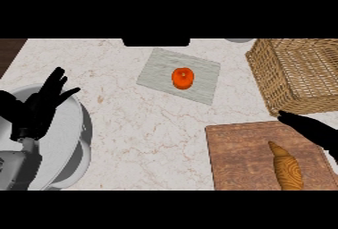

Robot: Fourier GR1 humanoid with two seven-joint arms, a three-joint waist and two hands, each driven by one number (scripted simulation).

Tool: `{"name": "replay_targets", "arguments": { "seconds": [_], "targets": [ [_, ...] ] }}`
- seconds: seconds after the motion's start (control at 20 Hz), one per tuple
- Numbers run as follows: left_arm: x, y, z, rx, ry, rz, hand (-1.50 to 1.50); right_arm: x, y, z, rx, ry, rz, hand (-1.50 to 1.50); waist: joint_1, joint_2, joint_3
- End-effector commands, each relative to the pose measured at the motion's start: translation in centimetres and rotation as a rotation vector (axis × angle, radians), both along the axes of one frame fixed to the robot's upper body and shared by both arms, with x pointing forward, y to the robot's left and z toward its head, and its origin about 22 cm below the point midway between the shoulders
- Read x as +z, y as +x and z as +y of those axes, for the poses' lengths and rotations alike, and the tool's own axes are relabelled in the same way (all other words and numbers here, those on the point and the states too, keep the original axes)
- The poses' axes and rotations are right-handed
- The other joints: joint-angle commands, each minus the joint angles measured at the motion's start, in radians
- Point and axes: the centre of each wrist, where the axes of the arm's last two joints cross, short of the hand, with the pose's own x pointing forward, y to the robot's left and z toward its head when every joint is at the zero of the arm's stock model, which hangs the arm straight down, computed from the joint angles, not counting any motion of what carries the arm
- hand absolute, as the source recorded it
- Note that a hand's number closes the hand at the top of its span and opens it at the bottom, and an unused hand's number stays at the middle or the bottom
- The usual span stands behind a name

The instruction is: Pick the croissant from the cutting board and place it in the basket

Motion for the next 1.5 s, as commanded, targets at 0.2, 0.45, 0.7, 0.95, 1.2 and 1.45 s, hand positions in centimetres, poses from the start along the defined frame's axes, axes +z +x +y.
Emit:
{"name": "replay_targets", "arguments": {
  "seconds": [0.2,0.45,0.7,0.95,1.2,1.45],
  "targets": [
    [-1.4,-0.4,-0.2,0.028,0.016,0.077,0.0,-5.5,1.8,-0.2,0.015,-0.12,0.071,-1.5,0.003,0.005,-0.007],
    [-1.8,-0.8,0.2,0.036,0.028,0.084,0.0,-7.4,1.8,0.0,0.006,-0.148,0.078,-1.5,-0.001,0.004,-0.008],
    [-0.2,0.2,0.9,0.027,0.013,0.09,0.0,-7.9,1.3,-3.3,0.034,-0.115,0.07,-1.5,-0.005,0.004,-0.007],
    [-0.1,0.1,-0.1,0.039,0.016,0.071,0.0,-4.6,3.0,-4.2,0.068,-0.063,0.105,-1.5,0.0,0.004,-0.008],
    [-2.3,-0.8,0.7,0.047,0.017,0.085,0.0,-6.5,-0.5,-2.2,0.112,-0.06,0.095,-1.5,-0.01,0.003,-0.008],
    [-0.6,0.4,0.7,0.035,0.02,0.092,0.0,-7.2,0.3,-1.3,0.074,-0.119,0.055,-1.5,-0.007,0.004,-0.008]
  ]
}}
